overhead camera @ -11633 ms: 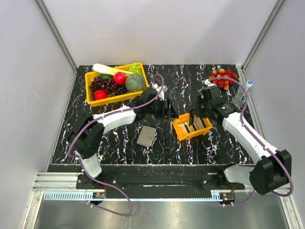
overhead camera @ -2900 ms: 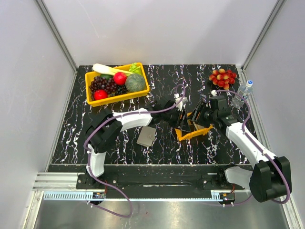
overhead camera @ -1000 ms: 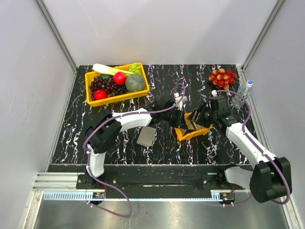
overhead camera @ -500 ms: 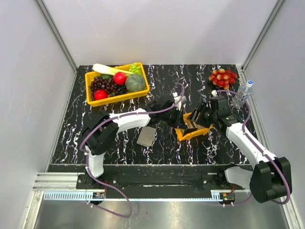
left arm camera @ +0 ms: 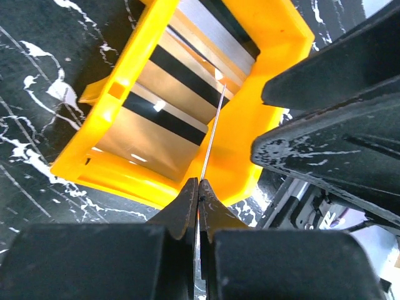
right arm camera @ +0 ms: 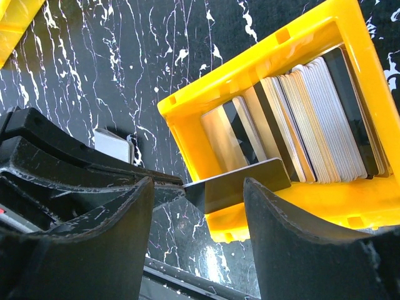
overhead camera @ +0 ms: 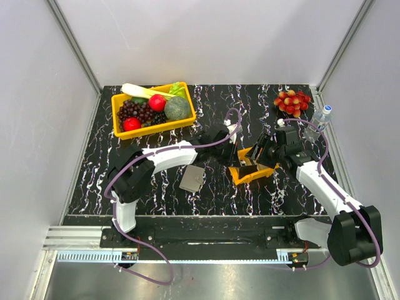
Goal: Put the credit cards into the card holder
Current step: Place the credit card in the storage box.
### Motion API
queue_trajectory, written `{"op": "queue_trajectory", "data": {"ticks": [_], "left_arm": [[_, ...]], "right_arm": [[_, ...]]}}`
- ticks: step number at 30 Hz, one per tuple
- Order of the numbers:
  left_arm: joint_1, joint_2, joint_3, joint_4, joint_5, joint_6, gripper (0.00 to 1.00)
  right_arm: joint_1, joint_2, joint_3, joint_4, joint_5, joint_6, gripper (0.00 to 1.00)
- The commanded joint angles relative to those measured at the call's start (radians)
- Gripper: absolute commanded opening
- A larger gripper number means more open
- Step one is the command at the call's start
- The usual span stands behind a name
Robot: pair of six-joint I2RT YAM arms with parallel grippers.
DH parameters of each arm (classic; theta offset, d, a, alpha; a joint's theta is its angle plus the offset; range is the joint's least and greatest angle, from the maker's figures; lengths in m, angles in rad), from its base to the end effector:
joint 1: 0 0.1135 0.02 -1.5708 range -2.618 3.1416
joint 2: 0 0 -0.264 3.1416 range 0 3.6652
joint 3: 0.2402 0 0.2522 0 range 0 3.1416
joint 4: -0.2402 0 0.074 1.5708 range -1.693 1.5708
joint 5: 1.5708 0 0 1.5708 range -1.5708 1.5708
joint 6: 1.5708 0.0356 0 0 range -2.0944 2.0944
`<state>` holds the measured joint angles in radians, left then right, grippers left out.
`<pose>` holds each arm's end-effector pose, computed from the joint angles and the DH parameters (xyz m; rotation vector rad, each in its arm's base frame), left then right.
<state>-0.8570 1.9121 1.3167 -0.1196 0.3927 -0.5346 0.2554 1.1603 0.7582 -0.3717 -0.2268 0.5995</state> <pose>0.2683 -0.3306 0.2045 0.6242 2.4276 -1.1109 0.2314 0.0687 0.2390 0.3002 2.4057 0.6736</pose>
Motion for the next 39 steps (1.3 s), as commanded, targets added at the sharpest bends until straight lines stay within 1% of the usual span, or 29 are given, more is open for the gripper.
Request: {"op": "queue_trajectory", "data": {"ticks": [1,6,14,28,32,35,37,39], "left_arm": [[-0.004,-0.021,0.038,-0.066,-0.075,0.042,0.0],[-0.004,-0.033,0.03,-0.103,-0.158,0.05,0.0],[-0.004,-0.039,0.036,-0.138,-0.215,0.042,0.0],[0.0,-0.067,0.036,-0.196,-0.244,0.067,0.0],[0.007,-0.056,0.046,-0.199,-0.222,0.053,0.05],[0.009,-0.058,0.049,-0.196,-0.222,0.05,0.15],[0.01,-0.056,0.05,-0.195,-0.216,0.05,0.16],[0.01,-0.056,0.053,-0.195,-0.21,0.05,0.15]], "right_arm": [[0.005,-0.014,0.007,0.016,0.007,-0.015,0.65],[0.004,-0.017,0.006,0.017,0.009,-0.015,0.65],[0.004,-0.01,0.006,0.017,0.006,-0.017,0.65],[0.004,-0.007,-0.011,0.033,-0.006,-0.009,0.66],[0.004,0.001,-0.008,0.033,-0.014,-0.013,0.66],[0.004,0.006,-0.01,0.034,-0.022,-0.012,0.66],[0.004,0.007,-0.013,0.039,-0.023,-0.012,0.66],[0.004,0.009,-0.013,0.04,-0.025,-0.01,0.66]]}}
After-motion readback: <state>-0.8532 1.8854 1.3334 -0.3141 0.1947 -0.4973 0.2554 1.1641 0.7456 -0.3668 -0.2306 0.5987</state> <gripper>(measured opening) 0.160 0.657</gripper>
